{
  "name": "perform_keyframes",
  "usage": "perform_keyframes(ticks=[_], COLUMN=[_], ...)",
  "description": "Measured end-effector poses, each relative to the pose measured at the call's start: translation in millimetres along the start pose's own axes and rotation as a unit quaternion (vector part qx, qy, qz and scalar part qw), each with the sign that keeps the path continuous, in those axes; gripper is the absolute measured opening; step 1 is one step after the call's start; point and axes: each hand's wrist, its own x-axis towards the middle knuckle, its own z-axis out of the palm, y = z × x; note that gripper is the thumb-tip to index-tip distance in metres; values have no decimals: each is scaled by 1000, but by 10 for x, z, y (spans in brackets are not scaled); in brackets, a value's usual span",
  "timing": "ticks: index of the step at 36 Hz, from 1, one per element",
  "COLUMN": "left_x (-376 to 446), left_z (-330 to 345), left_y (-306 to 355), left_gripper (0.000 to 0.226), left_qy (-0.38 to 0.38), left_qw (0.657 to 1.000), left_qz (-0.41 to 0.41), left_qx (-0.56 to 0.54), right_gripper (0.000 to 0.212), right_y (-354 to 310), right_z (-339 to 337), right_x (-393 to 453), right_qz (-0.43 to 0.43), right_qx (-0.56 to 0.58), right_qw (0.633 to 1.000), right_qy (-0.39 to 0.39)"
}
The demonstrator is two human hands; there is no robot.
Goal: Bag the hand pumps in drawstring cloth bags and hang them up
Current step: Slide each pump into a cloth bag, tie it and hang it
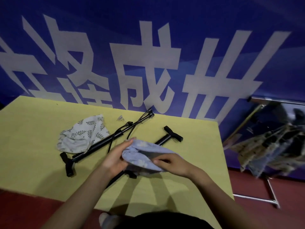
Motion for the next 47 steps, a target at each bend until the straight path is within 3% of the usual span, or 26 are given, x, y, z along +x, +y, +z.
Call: perform_keyframes(ticks=[4,8,13,21,25,31,36,40,44,47], left_x=[191,422,588,879,1009,946,738,512,292,156], left_z=[200,473,714,584,317,-365,-841,-1151,-1361,-1418], left_y=[48,122,8,-372,-397,-406,-557,-714,-877,-898], left_gripper=[20,35,16,25,25,26,24,23,18,16], left_qy=[29,20,4,7,75,177,246,247,213,214], left_qw=[999,999,990,957,935,885,830,789,751,754], left_qz=[30,43,43,-39,-29,10,59,80,91,103], left_qx=[-15,-15,132,288,345,431,496,556,619,612], right_gripper=[31,39,64,34,24,24,21,15,43,45], right_y=[66,23,213,939,1182,1180,849,648,572,601], right_z=[-184,-340,-499,-445,-399,-280,-40,214,426,560], right_x=[-266,-409,-326,-118,-4,277,575,828,1145,1326], right_qz=[-25,-47,25,185,247,189,130,159,280,323], right_qx=[39,137,252,42,-43,-139,-36,6,123,257], right_qw=[998,974,923,950,942,929,954,965,929,894], right_qy=[45,175,291,247,223,288,266,209,207,176])
